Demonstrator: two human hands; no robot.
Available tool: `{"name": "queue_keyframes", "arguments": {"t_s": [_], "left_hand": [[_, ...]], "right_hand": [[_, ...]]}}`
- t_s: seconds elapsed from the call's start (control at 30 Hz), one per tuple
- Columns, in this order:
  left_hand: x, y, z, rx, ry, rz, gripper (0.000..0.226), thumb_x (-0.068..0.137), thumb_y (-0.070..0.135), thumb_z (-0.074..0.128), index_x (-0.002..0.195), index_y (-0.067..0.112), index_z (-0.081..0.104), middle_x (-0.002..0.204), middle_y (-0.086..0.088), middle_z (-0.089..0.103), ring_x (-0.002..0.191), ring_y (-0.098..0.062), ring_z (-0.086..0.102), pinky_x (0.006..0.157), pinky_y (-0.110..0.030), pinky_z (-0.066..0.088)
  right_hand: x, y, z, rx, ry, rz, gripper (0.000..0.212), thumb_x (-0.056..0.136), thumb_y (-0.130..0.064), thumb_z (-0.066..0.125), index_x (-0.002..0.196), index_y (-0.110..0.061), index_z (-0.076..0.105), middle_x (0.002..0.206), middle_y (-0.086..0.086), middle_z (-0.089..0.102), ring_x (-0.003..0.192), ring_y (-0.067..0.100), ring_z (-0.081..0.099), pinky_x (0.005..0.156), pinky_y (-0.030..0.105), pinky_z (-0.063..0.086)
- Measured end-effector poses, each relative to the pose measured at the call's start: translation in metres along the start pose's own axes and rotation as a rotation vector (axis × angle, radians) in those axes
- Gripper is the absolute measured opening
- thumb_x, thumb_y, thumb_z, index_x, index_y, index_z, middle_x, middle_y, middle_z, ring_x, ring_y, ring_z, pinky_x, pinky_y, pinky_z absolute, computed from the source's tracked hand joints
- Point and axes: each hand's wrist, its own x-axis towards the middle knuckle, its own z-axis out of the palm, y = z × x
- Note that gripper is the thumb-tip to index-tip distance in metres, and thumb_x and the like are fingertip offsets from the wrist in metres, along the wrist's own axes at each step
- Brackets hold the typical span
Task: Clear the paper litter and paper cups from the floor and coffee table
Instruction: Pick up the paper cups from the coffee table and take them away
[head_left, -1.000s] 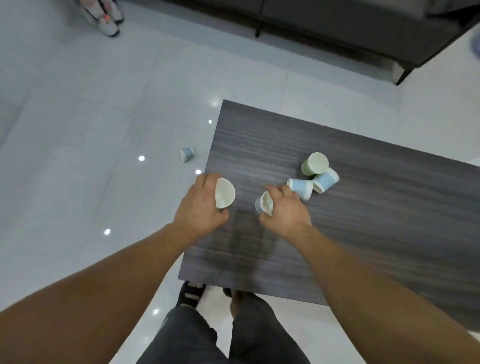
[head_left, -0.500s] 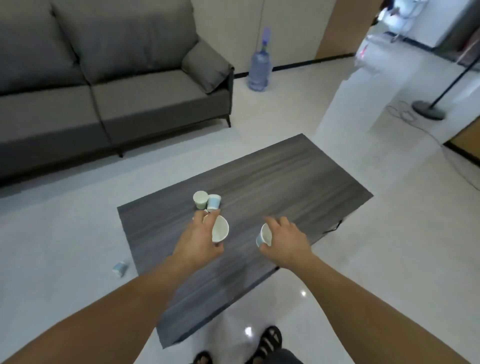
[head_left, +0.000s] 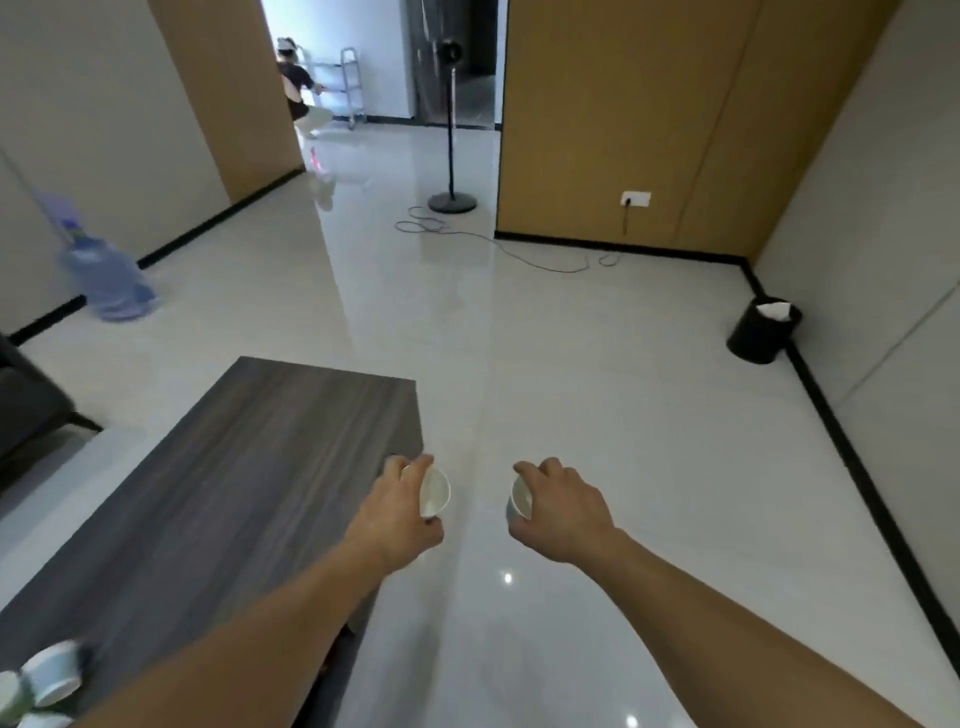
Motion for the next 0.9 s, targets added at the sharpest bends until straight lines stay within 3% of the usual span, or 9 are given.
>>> {"name": "queue_keyframes", "arguments": {"t_s": [0.37,0.9], "left_hand": [[0.161,0.213,0.096,0.030,-0.186,0.334,0.081,0.077,0.038,0.068,0.146,0.028,0.026,0.135,0.004,0.032,0.112,-0.020,0.049,0.089,-0.031,0.048],[0.458,0.443,0.208,0.010,-0.366,0.548,0.082,0.075,0.040,0.068,0.145,0.030,0.026,0.135,0.005,0.033,0.112,-0.019,0.050,0.089,-0.029,0.047]], "right_hand": [[0.012,0.236,-0.069,0.051,0.067,0.395,0.069,0.086,-0.053,0.051,0.147,-0.030,0.028,0.136,0.003,0.043,0.117,0.026,0.048,0.085,0.037,0.049],[0.180,0.490,-0.173,0.099,0.074,0.686,0.073,0.082,-0.049,0.055,0.147,-0.031,0.028,0.134,0.002,0.043,0.117,0.025,0.047,0.088,0.038,0.049]]}}
